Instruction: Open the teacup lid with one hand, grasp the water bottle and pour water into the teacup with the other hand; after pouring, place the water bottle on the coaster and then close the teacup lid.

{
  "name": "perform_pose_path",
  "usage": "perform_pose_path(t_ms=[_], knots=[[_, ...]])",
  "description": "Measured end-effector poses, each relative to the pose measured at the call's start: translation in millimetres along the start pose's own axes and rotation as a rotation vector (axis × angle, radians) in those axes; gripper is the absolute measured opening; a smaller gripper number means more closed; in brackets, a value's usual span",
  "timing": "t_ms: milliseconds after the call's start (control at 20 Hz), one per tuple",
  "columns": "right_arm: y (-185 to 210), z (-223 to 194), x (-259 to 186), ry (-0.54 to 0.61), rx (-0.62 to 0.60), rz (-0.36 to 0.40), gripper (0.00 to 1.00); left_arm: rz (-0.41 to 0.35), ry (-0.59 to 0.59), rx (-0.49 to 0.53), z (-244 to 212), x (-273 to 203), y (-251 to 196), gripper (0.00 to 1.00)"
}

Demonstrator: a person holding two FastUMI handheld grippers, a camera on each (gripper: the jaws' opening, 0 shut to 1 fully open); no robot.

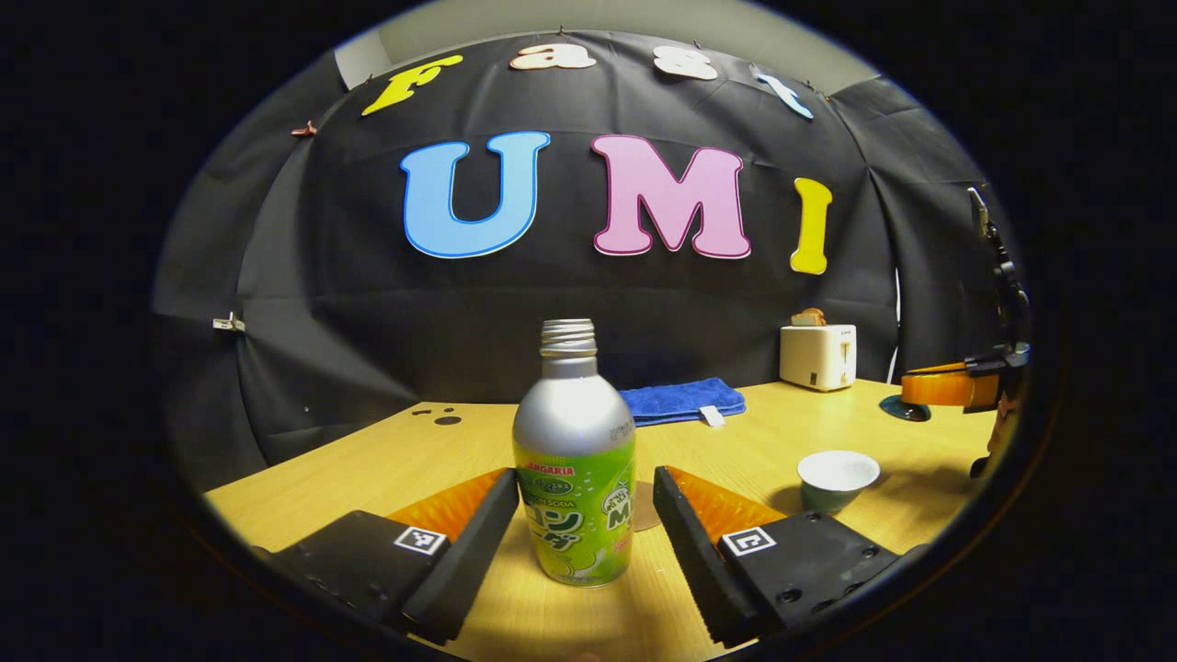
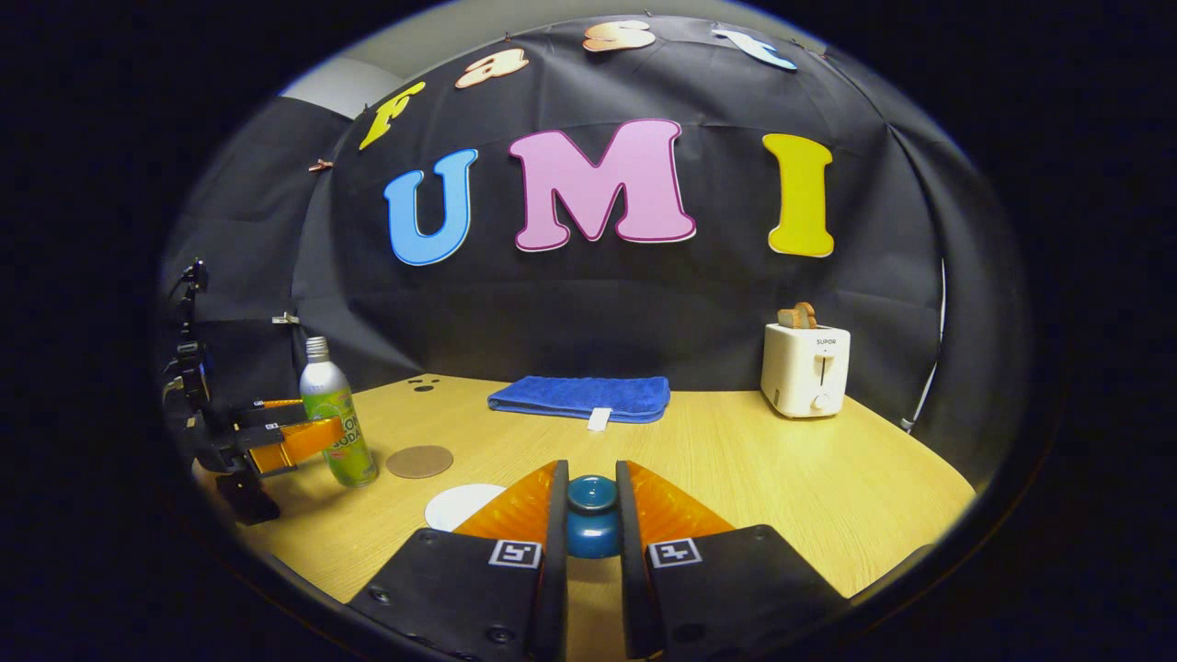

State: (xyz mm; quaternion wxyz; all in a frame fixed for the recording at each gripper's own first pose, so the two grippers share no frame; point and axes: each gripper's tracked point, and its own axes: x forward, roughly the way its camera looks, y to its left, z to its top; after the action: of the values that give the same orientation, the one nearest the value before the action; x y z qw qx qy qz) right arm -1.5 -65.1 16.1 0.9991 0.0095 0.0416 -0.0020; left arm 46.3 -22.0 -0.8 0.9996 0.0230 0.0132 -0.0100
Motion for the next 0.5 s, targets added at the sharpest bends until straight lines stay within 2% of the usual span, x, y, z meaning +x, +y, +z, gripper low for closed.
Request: perform_pose_path(t_ms=[50, 150, 200, 400, 500], knots=[[-6, 1, -3, -0.003, 0.0, -0.008, 0.28, -0.021, -0.009, 0.014, -1, 5, -5, 0.8], [-16, 4, -10, -0.016, -0.01, -0.026, 0.28, -0.044, -0.015, 0.079, 2, 2, -15, 0.79], [-21, 6, -13, -0.025, -0.019, -0.038, 0.28, -0.037, -0.021, 0.144, 3, 2, -19, 0.79], [-34, 16, -21, -0.049, -0.035, -0.061, 0.28, 0.002, -0.029, 0.559, -2, 2, -40, 0.78], [-38, 19, -23, -0.055, -0.039, -0.068, 0.28, -0.019, -0.039, 0.759, -9, 2, -65, 0.78]])
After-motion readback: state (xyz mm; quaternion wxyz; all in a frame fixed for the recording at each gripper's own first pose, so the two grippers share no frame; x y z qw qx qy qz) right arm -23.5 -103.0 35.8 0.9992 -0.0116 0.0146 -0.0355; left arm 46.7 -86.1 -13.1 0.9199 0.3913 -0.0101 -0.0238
